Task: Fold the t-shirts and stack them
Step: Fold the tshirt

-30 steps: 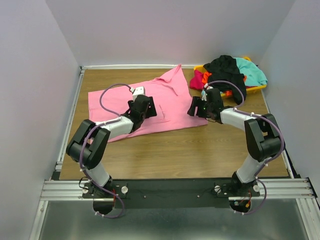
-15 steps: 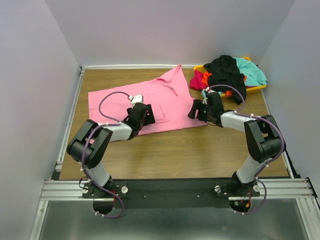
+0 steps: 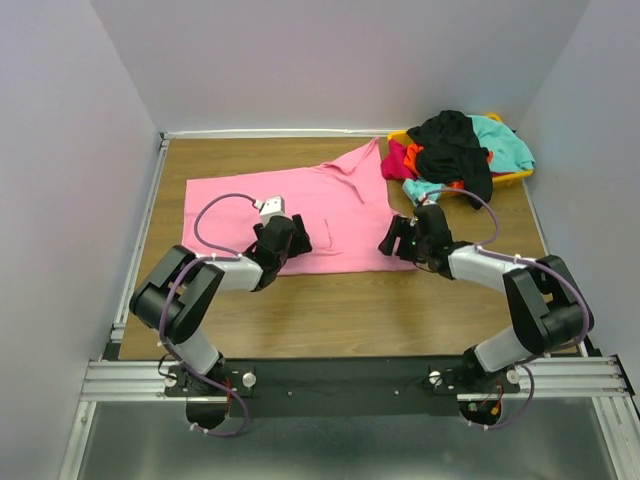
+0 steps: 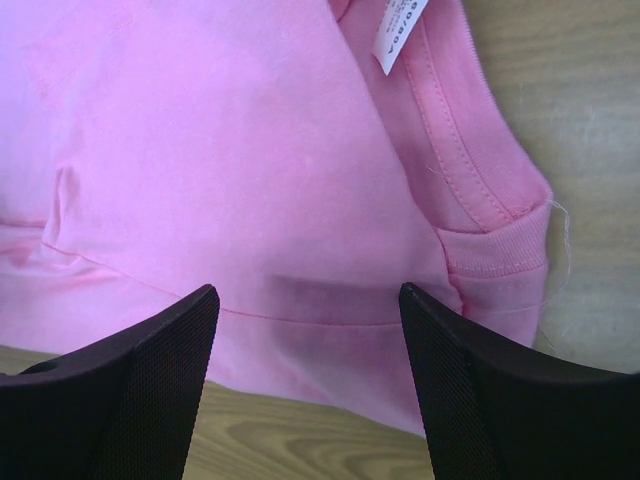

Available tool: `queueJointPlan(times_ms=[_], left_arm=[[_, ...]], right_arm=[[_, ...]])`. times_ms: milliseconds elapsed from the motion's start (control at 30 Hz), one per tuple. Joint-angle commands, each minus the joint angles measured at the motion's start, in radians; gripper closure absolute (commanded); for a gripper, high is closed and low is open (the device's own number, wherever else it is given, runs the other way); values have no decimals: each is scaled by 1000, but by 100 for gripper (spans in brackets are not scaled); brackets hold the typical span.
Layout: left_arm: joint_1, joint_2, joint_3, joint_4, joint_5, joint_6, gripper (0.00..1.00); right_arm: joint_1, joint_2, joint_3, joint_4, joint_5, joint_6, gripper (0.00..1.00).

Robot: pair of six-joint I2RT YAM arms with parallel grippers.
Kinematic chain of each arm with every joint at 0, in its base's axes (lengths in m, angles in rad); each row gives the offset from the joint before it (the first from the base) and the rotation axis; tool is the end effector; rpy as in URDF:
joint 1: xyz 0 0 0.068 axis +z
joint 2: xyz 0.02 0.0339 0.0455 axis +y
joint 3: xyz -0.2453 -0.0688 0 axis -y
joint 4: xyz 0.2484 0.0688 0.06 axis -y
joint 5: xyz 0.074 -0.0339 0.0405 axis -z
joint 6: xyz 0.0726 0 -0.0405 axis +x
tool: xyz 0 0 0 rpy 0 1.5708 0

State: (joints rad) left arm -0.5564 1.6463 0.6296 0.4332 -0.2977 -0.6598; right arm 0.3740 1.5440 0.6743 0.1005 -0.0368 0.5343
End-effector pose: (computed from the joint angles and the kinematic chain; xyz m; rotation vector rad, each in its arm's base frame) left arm 0.2999 -0.1614 0.0994 -0.2836 2.1326 -0.3953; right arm 0.3014 0.1211 0.1057 0.1730 2.3864 0.4843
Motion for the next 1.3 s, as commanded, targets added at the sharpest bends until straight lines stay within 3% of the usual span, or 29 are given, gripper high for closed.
queueJointPlan(times_ms=[0,200,500,900,1267], left_arm=[[-48,4,-74,-105,-1,-83,16],[-109,-86,-68,-186,-40,-100,16],[-128,-164,96,-327,-181,-15,15],[-126,20,180,-188,-152,38,15],[-119,66,50,-143,-176,-10,14]], right_arm=[[42,-31,-119,-206,32,64,20],[68,-143,-92,-265,32,52,20],[68,-139,83,-334,106,-8,19],[69,54,177,-246,94,-20,18],[69,91,98,-301,143,21,18]])
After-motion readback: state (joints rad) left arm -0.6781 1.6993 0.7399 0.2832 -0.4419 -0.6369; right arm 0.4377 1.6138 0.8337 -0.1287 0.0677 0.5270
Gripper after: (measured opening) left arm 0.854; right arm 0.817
